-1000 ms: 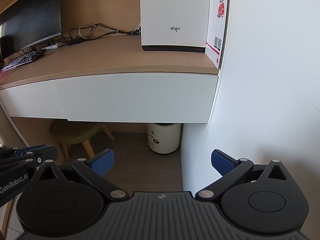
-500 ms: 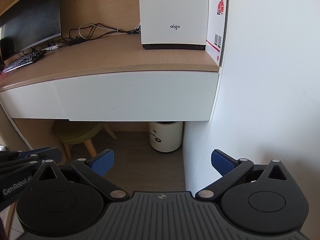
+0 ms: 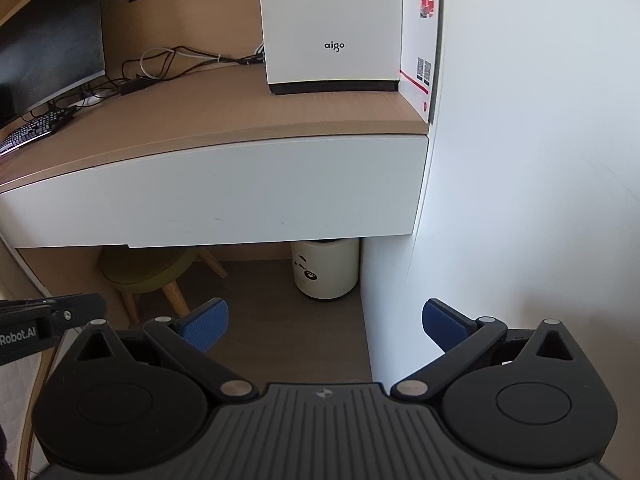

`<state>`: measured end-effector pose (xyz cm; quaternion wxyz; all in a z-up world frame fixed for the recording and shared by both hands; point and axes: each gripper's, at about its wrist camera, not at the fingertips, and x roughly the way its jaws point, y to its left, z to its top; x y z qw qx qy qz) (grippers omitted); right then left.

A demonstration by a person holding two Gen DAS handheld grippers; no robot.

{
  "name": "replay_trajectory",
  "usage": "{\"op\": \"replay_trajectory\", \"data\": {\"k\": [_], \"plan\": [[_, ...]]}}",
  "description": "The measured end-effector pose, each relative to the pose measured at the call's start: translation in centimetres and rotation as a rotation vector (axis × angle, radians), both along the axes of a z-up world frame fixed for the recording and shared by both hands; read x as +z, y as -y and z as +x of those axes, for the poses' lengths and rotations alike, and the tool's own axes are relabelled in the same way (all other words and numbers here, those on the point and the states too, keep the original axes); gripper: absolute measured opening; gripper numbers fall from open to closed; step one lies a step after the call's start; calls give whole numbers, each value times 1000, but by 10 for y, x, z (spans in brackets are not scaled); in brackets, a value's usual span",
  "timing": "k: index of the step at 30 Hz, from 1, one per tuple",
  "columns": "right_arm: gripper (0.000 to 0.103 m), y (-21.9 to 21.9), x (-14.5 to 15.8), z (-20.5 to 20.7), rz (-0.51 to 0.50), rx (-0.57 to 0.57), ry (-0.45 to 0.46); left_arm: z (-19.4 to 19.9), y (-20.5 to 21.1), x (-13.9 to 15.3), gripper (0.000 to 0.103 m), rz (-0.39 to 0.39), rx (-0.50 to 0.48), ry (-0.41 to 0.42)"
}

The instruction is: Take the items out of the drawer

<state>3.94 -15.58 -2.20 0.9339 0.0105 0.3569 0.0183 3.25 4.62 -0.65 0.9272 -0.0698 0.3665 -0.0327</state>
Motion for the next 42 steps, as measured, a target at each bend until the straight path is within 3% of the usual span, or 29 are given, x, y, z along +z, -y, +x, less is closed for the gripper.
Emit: {"op": "replay_trajectory", "data": {"k": [6,13,19,22,29,37,42], "plan": [[103,-20,6,20,19,10,3,29,-40,5,15,3,103,29],[103,-52,9,49,-11,24,-29,98,-120,11,17,-123,241,42],[103,-88,26,71,-14,28,-57,144,-156,17,17,-111,157,66],[103,-106,36,81,-30,36,-45,159,-162,9,17,-103,177,41],[103,-131,44,90,-81,31,-40,189,-187,-2,17,-162,167,31],[103,-150,40,101,-125,-28,-74,206,-204,-17,17,-217,73,-38],[103,-163,41,104,-132,-60,-76,210,-210,-20,23,-233,-10,-25]]}}
